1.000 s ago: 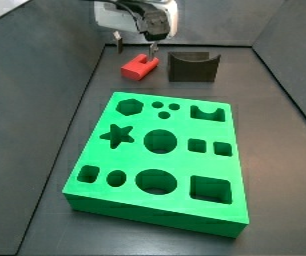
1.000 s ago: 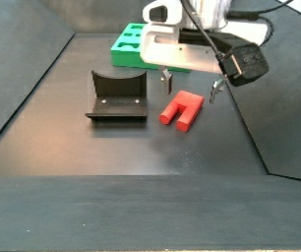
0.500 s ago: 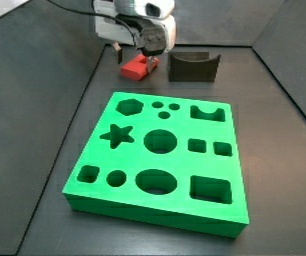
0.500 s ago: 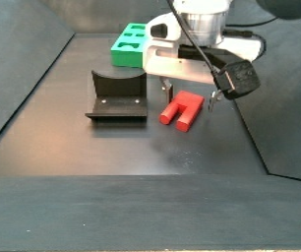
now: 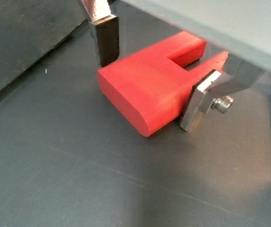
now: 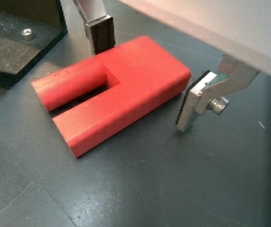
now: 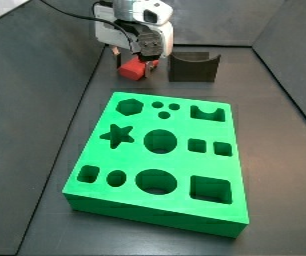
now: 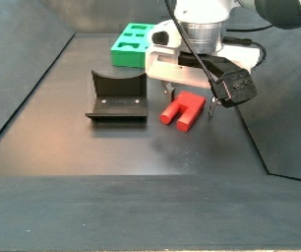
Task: Pick up the square-circle object. Move up. Place the square-circle object on the fixture. Regrasp the square-circle object. Move to above the board. Insert the square-circle object.
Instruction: Pick up the square-circle object.
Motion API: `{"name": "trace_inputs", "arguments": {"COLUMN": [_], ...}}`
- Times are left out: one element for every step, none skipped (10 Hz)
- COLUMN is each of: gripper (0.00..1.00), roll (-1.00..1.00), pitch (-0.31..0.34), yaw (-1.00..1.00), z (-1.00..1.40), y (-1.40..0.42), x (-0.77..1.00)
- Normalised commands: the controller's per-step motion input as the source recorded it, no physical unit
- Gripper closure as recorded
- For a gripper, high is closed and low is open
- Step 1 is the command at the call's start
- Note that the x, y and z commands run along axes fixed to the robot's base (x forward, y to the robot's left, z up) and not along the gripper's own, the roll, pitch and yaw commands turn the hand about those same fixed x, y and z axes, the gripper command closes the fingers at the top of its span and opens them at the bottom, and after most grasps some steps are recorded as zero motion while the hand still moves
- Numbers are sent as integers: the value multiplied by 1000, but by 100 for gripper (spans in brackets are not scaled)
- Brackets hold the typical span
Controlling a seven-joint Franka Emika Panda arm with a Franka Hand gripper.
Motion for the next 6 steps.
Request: {"name": "trace_inputs", "arguments": {"gripper": [0, 0, 0, 100, 100, 100], "roll": [-164, -96, 0, 0, 0, 0], "pitch": [-84, -44, 0, 0, 0, 0], "yaw": [0, 0, 0, 0, 0, 0], "z": [-143, -80, 0, 0, 0, 0], "y": [29, 26, 0, 0, 0, 0], "x": [0, 0, 0, 0, 0, 0]}}
